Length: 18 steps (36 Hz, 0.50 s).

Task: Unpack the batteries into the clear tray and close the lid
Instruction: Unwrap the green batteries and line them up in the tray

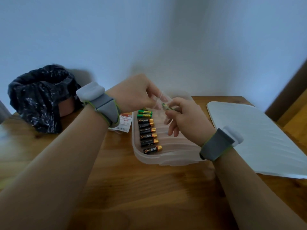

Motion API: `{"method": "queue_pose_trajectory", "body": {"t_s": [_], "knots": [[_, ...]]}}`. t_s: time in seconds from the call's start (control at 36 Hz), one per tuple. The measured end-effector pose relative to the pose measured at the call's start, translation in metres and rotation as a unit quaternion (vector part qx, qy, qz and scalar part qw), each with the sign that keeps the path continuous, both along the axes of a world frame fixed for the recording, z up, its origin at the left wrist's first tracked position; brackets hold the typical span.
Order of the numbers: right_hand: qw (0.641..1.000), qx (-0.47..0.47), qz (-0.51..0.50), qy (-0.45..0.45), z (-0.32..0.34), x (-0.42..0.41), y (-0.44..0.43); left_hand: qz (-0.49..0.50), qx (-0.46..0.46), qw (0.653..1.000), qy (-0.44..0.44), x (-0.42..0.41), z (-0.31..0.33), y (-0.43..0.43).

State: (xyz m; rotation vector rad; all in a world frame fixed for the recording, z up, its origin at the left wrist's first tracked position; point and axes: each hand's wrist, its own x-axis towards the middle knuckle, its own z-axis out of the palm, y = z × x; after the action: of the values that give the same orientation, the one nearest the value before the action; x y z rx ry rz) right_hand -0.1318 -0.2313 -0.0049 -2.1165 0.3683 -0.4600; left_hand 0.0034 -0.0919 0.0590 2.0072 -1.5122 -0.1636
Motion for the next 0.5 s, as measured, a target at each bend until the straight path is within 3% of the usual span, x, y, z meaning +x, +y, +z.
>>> {"method": "queue_pose_trajectory", "body": {"t_s": [0.5], "knots": [[0.999, -0.005, -0.001, -0.044, 0.0066, -0.0083, 0.0004, 0.040, -0.045, 0.997, -0.057, -0.0015, -0.0061, -0.0019]]}}
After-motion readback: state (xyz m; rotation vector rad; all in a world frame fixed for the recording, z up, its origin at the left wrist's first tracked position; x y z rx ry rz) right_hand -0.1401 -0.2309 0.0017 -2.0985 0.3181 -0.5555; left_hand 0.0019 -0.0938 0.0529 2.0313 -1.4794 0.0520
